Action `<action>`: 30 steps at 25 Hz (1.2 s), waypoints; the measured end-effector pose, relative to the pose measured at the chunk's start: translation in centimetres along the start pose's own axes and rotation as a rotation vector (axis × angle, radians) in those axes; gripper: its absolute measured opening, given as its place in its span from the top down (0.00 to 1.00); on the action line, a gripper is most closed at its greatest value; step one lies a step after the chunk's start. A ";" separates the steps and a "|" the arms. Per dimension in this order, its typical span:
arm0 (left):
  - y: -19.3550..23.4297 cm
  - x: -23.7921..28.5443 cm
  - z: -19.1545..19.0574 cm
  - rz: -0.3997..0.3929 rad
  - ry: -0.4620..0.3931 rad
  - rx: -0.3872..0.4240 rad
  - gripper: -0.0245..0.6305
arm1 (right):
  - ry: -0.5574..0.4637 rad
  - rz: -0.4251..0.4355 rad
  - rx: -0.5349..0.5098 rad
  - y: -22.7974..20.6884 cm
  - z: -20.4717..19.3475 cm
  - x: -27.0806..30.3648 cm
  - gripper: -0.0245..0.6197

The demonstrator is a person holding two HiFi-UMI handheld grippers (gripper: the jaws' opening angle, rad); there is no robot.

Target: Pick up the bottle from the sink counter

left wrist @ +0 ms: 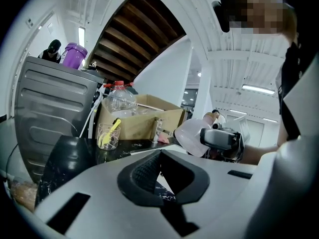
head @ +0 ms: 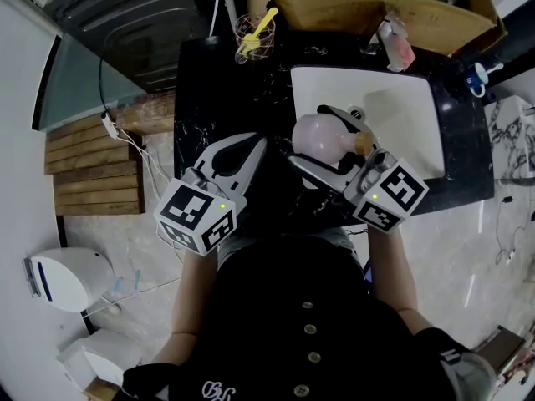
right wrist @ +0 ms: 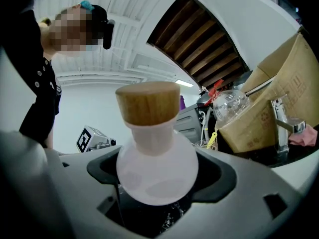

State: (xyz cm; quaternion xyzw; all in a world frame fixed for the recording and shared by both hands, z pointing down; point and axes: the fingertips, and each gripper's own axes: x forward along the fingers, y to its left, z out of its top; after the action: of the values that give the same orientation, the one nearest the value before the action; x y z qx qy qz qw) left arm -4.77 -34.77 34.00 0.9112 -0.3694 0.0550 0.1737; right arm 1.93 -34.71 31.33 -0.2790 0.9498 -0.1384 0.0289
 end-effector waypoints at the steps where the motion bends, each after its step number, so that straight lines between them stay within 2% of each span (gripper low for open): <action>1: 0.0 0.0 -0.1 -0.002 -0.001 -0.006 0.94 | -0.006 0.007 0.006 0.2 -0.1 0.0 0.33; 6: -0.4 -0.2 -0.9 -0.009 0.011 0.003 0.94 | -0.015 0.024 0.034 0.9 -0.9 0.3 0.33; 10: -0.3 -0.8 -0.3 0.028 -0.052 0.030 0.94 | 0.015 0.066 0.049 1.8 -2.2 0.7 0.33; 13: -0.5 -0.9 -0.2 0.024 -0.072 0.031 0.94 | 0.036 0.084 0.060 2.1 -3.2 0.9 0.33; 20: -1.2 -0.9 -1.5 -0.043 -0.042 0.007 0.94 | 0.026 0.077 0.155 2.2 -4.3 0.7 0.33; 30: -0.4 -1.1 -2.8 -0.017 0.015 -0.034 0.94 | 0.049 0.067 0.156 2.0 -5.0 0.6 0.33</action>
State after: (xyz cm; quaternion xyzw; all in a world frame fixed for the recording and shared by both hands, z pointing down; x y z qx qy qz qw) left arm -5.22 -32.84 36.23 0.9107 -0.3613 0.0542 0.1927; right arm -0.31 -32.22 35.61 -0.2405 0.9454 -0.2176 0.0317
